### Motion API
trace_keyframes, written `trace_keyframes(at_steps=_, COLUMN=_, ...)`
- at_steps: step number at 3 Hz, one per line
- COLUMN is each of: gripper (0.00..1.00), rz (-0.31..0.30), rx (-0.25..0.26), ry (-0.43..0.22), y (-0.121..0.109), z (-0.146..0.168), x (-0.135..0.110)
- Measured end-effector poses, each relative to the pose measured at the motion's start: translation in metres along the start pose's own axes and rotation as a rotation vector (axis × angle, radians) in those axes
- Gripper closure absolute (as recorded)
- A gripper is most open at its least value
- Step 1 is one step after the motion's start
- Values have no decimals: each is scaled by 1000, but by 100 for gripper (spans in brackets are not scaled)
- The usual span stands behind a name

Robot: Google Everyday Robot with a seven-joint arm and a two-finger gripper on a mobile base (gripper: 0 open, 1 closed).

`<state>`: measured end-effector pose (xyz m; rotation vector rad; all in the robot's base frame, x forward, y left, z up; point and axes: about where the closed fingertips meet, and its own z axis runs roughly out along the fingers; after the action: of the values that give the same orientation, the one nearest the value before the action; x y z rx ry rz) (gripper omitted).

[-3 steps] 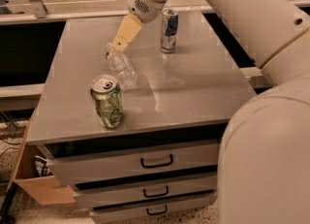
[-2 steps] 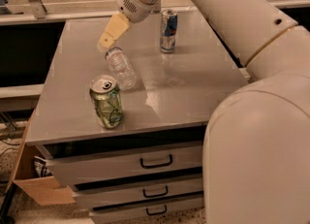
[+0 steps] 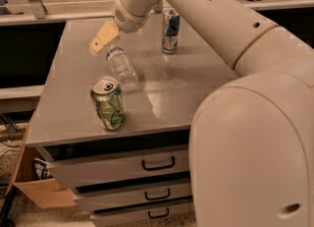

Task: Place water bottle upright

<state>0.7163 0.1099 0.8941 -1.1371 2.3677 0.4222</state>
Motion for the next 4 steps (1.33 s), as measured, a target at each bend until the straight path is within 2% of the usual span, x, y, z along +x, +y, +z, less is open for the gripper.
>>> trace_keyframes(at_steps=1, gripper=0, rz=92, rx=37, ry=52, y=-9, z=19, x=8)
trace_keyframes(at_steps=2, gripper=0, rz=128, rx=87, ry=118, y=-13, z=31, x=15)
trace_keyframes(at_steps=3, gripper=17, rz=122, rx=141, ry=186, y=-13, z=38, x=20)
trace_keyframes(at_steps=4, gripper=41, rz=106, rx=180, ry=237, y=-10, z=45, x=21)
